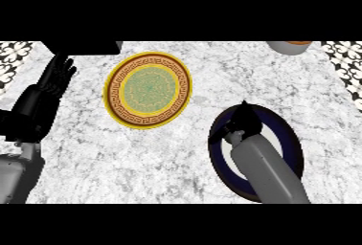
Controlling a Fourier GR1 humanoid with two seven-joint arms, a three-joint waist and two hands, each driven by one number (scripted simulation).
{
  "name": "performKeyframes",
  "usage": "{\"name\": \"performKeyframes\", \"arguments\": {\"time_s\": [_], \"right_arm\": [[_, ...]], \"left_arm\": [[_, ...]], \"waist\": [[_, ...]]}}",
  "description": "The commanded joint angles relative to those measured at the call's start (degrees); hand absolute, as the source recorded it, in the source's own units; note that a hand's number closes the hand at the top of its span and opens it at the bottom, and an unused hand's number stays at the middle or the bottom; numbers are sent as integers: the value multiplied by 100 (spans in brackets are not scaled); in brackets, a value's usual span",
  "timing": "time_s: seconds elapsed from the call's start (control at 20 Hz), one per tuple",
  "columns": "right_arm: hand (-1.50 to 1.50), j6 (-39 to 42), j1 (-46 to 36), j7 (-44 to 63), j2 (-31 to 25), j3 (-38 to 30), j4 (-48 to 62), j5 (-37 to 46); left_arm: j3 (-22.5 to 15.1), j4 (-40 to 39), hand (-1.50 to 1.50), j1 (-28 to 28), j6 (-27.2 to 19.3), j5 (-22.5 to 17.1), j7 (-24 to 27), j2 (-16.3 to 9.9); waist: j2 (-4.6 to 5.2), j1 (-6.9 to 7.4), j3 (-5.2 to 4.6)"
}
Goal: Pick the squash from the plate and place it in the plate
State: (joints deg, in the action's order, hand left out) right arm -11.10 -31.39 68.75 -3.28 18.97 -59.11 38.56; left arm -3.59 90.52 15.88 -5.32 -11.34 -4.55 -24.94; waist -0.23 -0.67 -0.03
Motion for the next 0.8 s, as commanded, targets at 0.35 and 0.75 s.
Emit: {"name": "performKeyframes", "arguments": {"time_s": [0.35,0.75], "right_arm": [[-150,188,256,731,139,-406,515,291],[150,724,-473,-1810,-964,-336,779,751]], "left_arm": [[14,87,0,-347,192,90,212,183],[59,319,0,-74,203,160,-212,152]], "waist": [[19,98,-1],[70,263,14]]}}
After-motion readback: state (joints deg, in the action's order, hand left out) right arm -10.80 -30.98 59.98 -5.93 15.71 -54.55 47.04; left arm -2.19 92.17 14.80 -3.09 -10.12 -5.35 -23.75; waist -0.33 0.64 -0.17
